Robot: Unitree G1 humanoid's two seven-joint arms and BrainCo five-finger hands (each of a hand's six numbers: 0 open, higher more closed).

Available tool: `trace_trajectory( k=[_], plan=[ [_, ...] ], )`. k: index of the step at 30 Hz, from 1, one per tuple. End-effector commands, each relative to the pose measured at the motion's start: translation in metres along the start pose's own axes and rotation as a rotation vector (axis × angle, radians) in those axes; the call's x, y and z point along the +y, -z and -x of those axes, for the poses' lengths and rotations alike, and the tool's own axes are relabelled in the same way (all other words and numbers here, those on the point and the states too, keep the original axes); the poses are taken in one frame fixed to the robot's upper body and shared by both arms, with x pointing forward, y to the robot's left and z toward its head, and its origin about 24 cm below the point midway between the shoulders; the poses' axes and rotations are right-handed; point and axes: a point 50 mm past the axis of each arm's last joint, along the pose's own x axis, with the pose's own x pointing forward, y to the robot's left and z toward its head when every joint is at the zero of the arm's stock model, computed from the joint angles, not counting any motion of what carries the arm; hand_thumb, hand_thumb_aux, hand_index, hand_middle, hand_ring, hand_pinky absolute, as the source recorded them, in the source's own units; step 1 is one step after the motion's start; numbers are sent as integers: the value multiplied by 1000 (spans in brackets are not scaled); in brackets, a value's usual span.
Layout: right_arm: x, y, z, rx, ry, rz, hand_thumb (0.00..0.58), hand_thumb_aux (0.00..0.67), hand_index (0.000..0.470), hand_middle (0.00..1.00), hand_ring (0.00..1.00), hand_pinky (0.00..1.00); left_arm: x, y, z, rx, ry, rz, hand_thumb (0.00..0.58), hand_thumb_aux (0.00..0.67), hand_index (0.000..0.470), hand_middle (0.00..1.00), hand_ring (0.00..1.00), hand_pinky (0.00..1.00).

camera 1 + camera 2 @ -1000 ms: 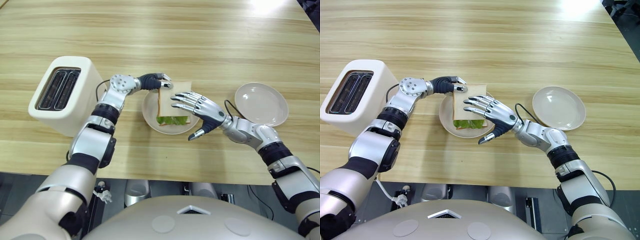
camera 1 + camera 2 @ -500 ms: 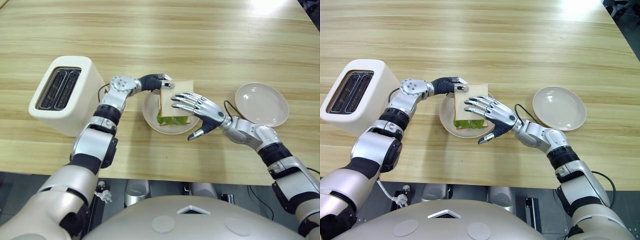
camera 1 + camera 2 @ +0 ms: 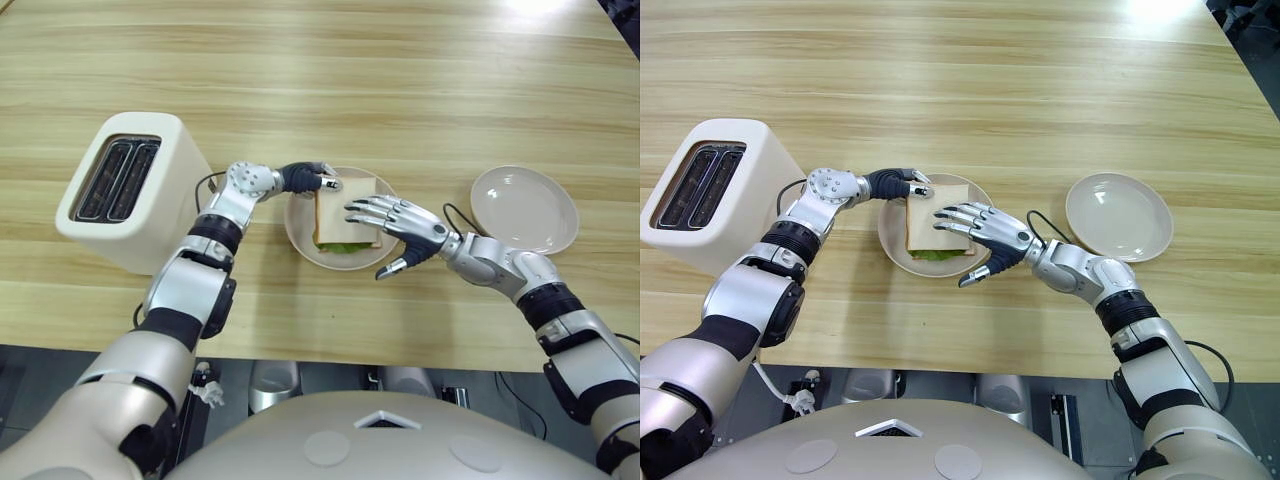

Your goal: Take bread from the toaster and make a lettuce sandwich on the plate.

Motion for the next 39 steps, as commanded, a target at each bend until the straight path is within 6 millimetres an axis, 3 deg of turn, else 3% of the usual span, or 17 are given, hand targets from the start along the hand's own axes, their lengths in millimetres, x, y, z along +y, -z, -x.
trace_trajectory(
  k=[1, 7, 11, 12, 13, 14, 20, 24, 27, 31, 34, 35, 36, 37, 38, 39],
  plan=[
    [29, 3, 5, 54, -265, -82, 0, 0, 0, 0, 0, 0, -3, 3, -3, 30, -7, -12, 580, 670, 460, 1000, 1000, 1000],
    [34, -7, -12, 21, -326, -91, 0, 0, 0, 0, 0, 0, -5, 5, -5, 36, -20, -9, 580, 670, 460, 1000, 1000, 1000],
    [45, -10, -6, 37, -428, -126, 0, 0, 0, 0, 0, 0, -6, 5, -7, 51, -42, -42, 580, 670, 460, 1000, 1000, 1000],
    [48, -10, -3, 43, -458, -135, 0, 0, 0, 0, 0, 0, -4, 4, -7, 51, -59, -50, 569, 578, 397, 1000, 1000, 1000],
    [50, -10, 1, 51, -487, -148, 0, 0, 0, 0, 0, 0, -1, 2, -7, 47, -83, -58, 464, 370, 254, 1000, 1000, 1000],
    [53, -11, 5, 62, -526, -160, 0, 0, 0, 0, 0, 0, 4, -1, -6, 43, -130, -75, 0, 0, 0, 1000, 1000, 1000],
    [56, -12, 12, 88, -578, -176, 0, 0, 0, 0, 0, 0, 52, -33, 12, -15, -527, -211, 0, 0, 0, 1000, 1000, 1000],
    [54, -13, 8, 87, -559, -176, 0, 0, 0, 0, 0, 0, 90, -55, 44, -40, -875, -381, 0, 0, 0, 1000, 1000, 1000],
    [52, -13, 6, 86, -539, -173, 0, 0, 0, 0, 0, 0, 107, -69, 67, -69, -1078, -519, 0, 0, 0, 1000, 1000, 1000],
    [39, -10, -4, 84, -402, -147, 0, 0, 0, 0, 0, 0, 107, -78, 84, -154, -1180, -574, 0, 0, 0, 1000, 1000, 1000],
    [13, -13, -13, 33, -178, -165, 0, 0, 0, 0, 0, 0, 96, -77, 91, -221, -1177, -546, 0, 0, 0, 1000, 1000, 1000],
    [2, -14, -15, 14, -95, -164, 0, 0, 0, 0, 0, 0, 90, -77, 93, -249, -1161, -528, 0, 0, 0, 976, 976, 976],
    [-8, -15, -17, -9, -9, -183, 0, 0, 0, 59, 59, 59, 84, -76, 95, -283, -1145, -505, 0, 0, 0, 776, 776, 776],
    [-17, -16, -18, -31, 73, -225, 0, 0, 0, 59, 59, 59, 77, -75, 97, -308, -1128, -484, 0, 0, 0, 776, 776, 776],
    [-26, -17, -17, -52, 153, -247, 0, 0, 0, 125, 125, 125, 72, -73, 100, -324, -1107, -463, 168, 105, 72, 761, 761, 761],
    [-34, -19, -16, -73, 229, -274, 491, 407, 280, 541, 541, 541, 66, -70, 103, -346, -1092, -418, 538, 489, 336, 757, 757, 757]
  ],
)
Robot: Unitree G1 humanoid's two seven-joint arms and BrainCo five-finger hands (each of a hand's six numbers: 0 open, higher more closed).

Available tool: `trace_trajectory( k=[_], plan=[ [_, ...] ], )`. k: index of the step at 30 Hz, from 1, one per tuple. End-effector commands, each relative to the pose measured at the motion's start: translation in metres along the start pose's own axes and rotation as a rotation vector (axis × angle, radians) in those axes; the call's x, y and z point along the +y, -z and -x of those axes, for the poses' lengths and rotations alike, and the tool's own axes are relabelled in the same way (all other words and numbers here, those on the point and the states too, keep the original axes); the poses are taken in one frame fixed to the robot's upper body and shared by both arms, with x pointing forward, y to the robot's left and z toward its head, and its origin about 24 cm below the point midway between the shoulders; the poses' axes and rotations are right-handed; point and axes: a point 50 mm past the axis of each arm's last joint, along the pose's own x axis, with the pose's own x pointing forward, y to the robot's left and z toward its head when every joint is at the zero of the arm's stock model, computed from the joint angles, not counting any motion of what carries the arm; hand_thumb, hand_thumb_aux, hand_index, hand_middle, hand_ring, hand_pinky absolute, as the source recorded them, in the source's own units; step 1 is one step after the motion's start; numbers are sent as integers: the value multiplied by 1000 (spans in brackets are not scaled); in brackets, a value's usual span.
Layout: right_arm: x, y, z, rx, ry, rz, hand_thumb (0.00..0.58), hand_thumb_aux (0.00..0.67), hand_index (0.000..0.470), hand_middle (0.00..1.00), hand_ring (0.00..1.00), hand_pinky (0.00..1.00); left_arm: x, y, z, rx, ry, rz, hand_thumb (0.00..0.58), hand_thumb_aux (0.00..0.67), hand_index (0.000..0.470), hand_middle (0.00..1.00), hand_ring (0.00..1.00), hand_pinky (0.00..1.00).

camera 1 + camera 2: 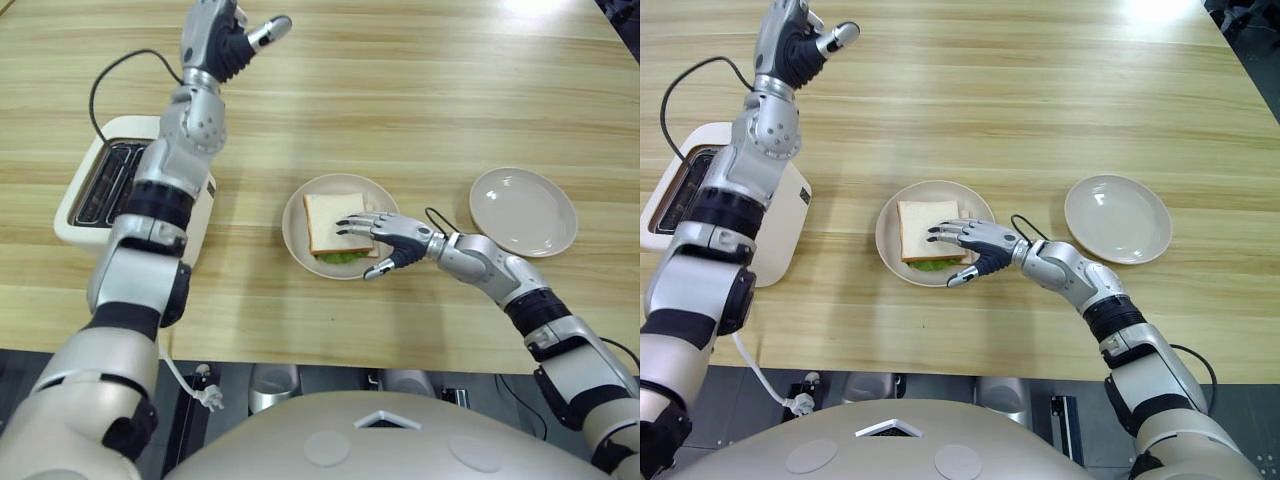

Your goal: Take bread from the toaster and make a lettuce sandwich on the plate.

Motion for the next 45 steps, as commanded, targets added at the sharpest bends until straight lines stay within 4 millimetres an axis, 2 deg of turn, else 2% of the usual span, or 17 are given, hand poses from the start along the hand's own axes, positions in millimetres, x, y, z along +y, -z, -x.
trace_trajectory(
  k=[1, 2, 6, 10, 12, 14, 17, 19, 21, 26, 28, 30, 33, 36, 40, 45],
  plan=[
    [-33, -12, 5, -124, 292, -107, 580, 670, 460, 1000, 1000, 1000, 5, -5, 21, -4, 32, 173, 580, 670, 460, 773, 773, 773],
    [-36, -15, 7, -156, 323, -134, 580, 670, 460, 1000, 1000, 1000, 5, -5, 28, 16, 52, 246, 580, 670, 460, 1000, 1000, 1000],
    [-44, -25, 15, -238, 409, -257, 580, 670, 460, 1000, 1000, 1000, 11, -7, 63, 56, 80, 372, 580, 670, 460, 1000, 1000, 1000],
    [-48, -27, 28, -262, 462, -352, 580, 670, 460, 1000, 1000, 1000, 25, -6, 107, 116, 91, 394, 580, 670, 460, 1000, 1000, 1000],
    [-45, -27, 34, -252, 442, -370, 580, 670, 460, 1000, 1000, 1000, 30, -5, 128, 152, 110, 406, 580, 670, 460, 1000, 1000, 1000],
    [-38, -28, 40, -239, 384, -385, 580, 670, 460, 1000, 1000, 1000, 29, -12, 154, 157, 199, 455, 580, 670, 460, 1000, 1000, 1000],
    [-21, -29, 49, -190, 244, -359, 580, 670, 460, 1000, 1000, 1000, 17, -27, 190, 140, 421, 516, 580, 670, 460, 1000, 1000, 1000],
    [-5, -28, 54, -136, 118, -297, 580, 670, 460, 1000, 1000, 1000, 7, -30, 210, 166, 545, 552, 580, 670, 460, 1000, 1000, 1000],
    [15, -26, 58, -87, -24, -222, 580, 670, 460, 1000, 1000, 1000, -12, -30, 232, 209, 690, 538, 580, 670, 460, 1000, 1000, 1000],
    [42, -25, 61, -28, -185, -129, 580, 670, 460, 1000, 1000, 1000, -58, -38, 275, 211, 1005, 446, 580, 670, 460, 1000, 1000, 1000],
    [55, -24, 64, -3, -261, -123, 580, 670, 460, 1000, 1000, 1000, -70, -38, 280, 198, 1063, 395, 580, 670, 460, 1000, 1000, 1000],
    [63, -22, 66, 22, -329, -112, 580, 670, 460, 1000, 1000, 1000, -80, -29, 278, 209, 1068, 283, 580, 670, 460, 1000, 1000, 1000],
    [64, -13, 62, 66, -364, -78, 580, 670, 460, 1000, 1000, 1000, -94, -18, 275, 211, 1083, 150, 580, 670, 460, 1000, 1000, 1000],
    [56, -2, 51, 110, -374, 2, 580, 670, 460, 1000, 1000, 1000, -111, -15, 267, 193, 1101, 112, 580, 670, 460, 1000, 1000, 1000],
    [44, 15, 32, 151, -371, 93, 580, 670, 460, 1000, 1000, 1000, -128, -7, 247, 179, 1075, 70, 580, 670, 460, 1000, 1000, 1000],
    [36, 32, 0, 189, -350, 127, 580, 670, 460, 1000, 1000, 1000, -135, 1, 215, 187, 1001, 88, 580, 670, 460, 1000, 1000, 1000]
  ],
)
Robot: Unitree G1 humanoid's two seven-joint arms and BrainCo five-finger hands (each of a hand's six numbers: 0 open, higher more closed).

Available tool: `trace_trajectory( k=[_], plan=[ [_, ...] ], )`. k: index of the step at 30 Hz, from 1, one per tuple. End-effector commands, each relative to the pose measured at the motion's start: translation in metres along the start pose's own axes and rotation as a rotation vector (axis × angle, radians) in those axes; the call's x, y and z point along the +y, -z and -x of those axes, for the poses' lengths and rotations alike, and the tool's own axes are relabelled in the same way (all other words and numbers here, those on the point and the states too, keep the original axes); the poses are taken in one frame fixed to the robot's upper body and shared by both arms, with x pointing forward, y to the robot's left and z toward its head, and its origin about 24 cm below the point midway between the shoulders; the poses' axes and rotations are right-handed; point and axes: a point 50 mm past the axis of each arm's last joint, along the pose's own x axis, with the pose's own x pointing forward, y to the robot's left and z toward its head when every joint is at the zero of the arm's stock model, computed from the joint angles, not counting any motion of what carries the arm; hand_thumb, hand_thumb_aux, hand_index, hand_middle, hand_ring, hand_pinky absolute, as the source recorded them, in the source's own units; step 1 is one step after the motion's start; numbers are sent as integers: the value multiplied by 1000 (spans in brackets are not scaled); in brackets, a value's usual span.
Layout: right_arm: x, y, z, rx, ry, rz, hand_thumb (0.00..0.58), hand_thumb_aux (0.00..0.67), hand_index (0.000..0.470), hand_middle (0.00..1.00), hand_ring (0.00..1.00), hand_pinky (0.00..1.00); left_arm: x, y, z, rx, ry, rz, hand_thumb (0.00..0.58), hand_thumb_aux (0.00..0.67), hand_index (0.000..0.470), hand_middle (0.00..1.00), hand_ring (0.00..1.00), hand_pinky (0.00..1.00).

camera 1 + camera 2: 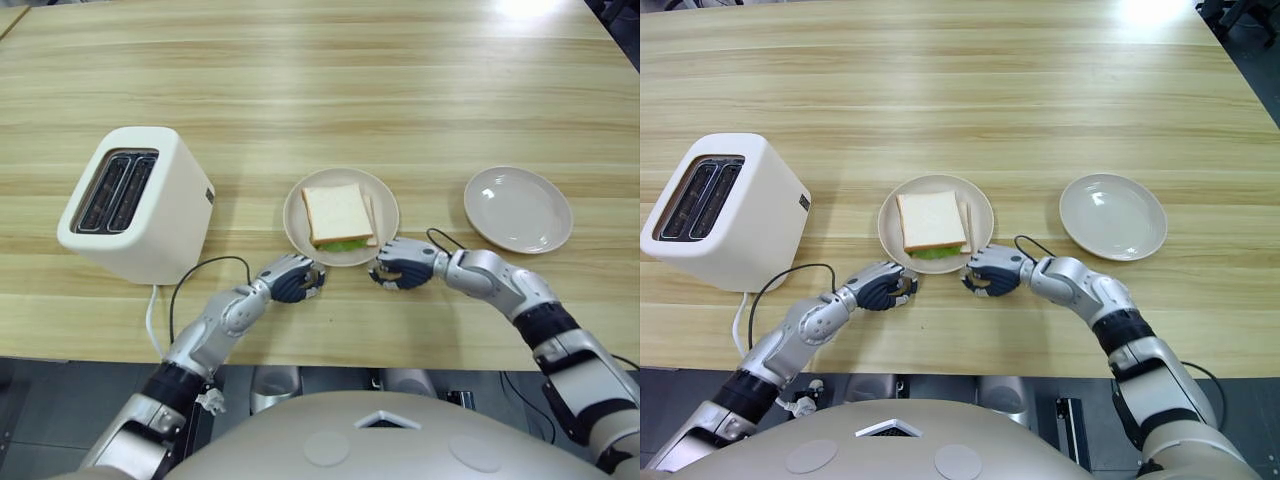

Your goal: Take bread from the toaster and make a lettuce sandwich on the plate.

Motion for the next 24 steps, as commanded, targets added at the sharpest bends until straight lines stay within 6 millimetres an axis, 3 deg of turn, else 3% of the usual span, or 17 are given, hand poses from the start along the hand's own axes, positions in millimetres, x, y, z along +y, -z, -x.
trace_trajectory(
  k=[1, 9, 15, 24],
  plan=[
    [1, 9, -19, 50, -27, 4, 580, 670, 460, 1000, 1000, 1000, 1, 16, -11, 69, 16, 21, 580, 670, 460, 1000, 1000, 1000],
    [-26, 27, -42, 154, 89, -58, 580, 670, 460, 1000, 1000, 1000, 47, 46, -32, 161, -109, 47, 580, 670, 460, 1000, 1000, 1000],
    [-44, 35, -50, 235, 187, -95, 580, 670, 460, 1000, 1000, 1000, 64, 66, -42, 239, -179, 73, 580, 670, 460, 1000, 1000, 1000],
    [-55, 37, -51, 264, 311, -117, 580, 670, 460, 1000, 1000, 1000, 90, 68, -51, 242, -290, 50, 580, 670, 460, 1000, 1000, 1000]
  ],
)
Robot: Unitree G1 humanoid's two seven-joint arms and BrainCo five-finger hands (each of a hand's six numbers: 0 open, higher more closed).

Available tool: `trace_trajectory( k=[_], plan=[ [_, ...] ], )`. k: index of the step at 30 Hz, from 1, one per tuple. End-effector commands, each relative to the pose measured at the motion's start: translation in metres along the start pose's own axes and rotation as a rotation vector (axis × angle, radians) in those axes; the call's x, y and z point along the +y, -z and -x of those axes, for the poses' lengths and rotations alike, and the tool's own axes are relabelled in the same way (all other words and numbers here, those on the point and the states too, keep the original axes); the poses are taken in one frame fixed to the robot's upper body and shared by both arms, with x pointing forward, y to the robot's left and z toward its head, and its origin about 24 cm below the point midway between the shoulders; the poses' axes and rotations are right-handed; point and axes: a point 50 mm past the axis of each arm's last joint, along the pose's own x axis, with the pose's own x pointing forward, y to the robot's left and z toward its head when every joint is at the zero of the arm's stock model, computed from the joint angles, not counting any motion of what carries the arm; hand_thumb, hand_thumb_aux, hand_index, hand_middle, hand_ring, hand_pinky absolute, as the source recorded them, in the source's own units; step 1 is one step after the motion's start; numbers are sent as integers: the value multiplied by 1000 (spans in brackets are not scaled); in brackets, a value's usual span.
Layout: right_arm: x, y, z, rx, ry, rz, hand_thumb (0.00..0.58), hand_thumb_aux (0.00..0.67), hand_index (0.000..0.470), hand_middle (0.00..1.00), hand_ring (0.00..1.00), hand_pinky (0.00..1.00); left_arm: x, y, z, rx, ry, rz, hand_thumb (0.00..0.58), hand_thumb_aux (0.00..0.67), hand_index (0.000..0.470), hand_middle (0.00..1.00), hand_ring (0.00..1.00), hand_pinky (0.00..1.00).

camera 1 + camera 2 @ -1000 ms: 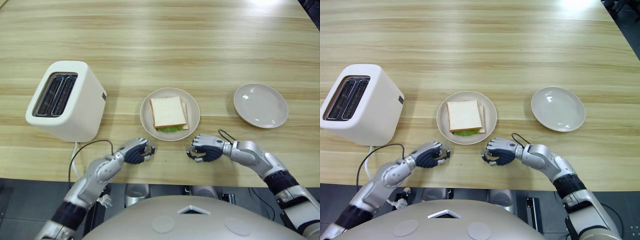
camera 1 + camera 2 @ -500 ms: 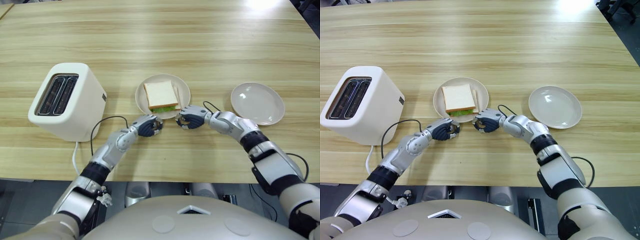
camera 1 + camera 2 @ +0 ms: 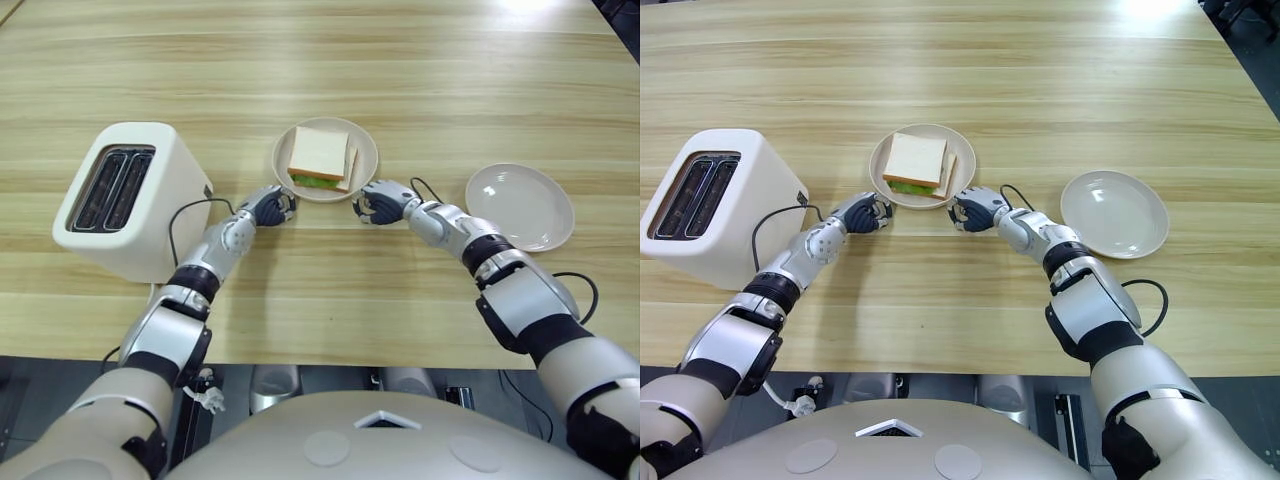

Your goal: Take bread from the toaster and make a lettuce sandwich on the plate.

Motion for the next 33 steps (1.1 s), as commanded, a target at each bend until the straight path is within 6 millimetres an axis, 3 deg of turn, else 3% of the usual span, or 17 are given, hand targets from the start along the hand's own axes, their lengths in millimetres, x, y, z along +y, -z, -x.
trace_trajectory(
  k=[1, 2, 3, 4, 5, 12, 16, 19, 25, 29, 33],
  plan=[
    [-7, 1, 0, -2, 84, -29, 580, 670, 460, 1000, 1000, 1000, 7, 1, 1, -17, -59, 1, 580, 670, 460, 1000, 1000, 1000],
    [-8, 0, 1, -10, 102, -34, 580, 670, 460, 1000, 1000, 1000, 9, 1, 2, -28, -78, 5, 580, 670, 460, 1000, 1000, 1000],
    [-10, 0, 2, -18, 121, -51, 512, 441, 303, 361, 361, 361, 11, 1, 4, -41, -100, 16, 568, 575, 395, 1000, 1000, 1000],
    [-12, 1, 3, -23, 145, -67, 0, 0, 0, 0, 0, 0, 14, 1, 6, -52, -127, 31, 0, 0, 0, 102, 102, 102],
    [-14, 1, 5, -30, 172, -83, 0, 0, 0, 0, 0, 0, 17, 2, 8, -63, -162, 51, 0, 0, 0, 0, 0, 0],
    [-29, 3, 29, -156, 402, -200, 0, 0, 0, 0, 0, 0, 45, -5, 48, -217, -459, 287, 0, 0, 0, 0, 0, 0],
    [-39, -10, 46, -292, 565, -309, 0, 0, 0, 0, 0, 0, 64, -20, 83, -316, -609, 424, 0, 0, 0, 0, 0, 0],
    [-46, -22, 58, -375, 735, -492, 0, 0, 0, 0, 0, 0, 76, -43, 105, -427, -707, 517, 0, 0, 0, 0, 0, 0],
    [-50, -35, 70, -440, 879, -689, 0, 0, 0, 0, 0, 0, 83, -76, 122, -572, -746, 569, 0, 0, 0, 0, 0, 0],
    [-46, -41, 71, -462, 895, -737, 0, 0, 0, 0, 0, 0, 87, -73, 128, -567, -815, 612, 0, 0, 0, 0, 0, 0],
    [-44, -41, 68, -452, 913, -788, 0, 0, 0, 0, 0, 0, 79, -64, 129, -523, -840, 646, 0, 0, 0, 0, 0, 0]
  ],
)
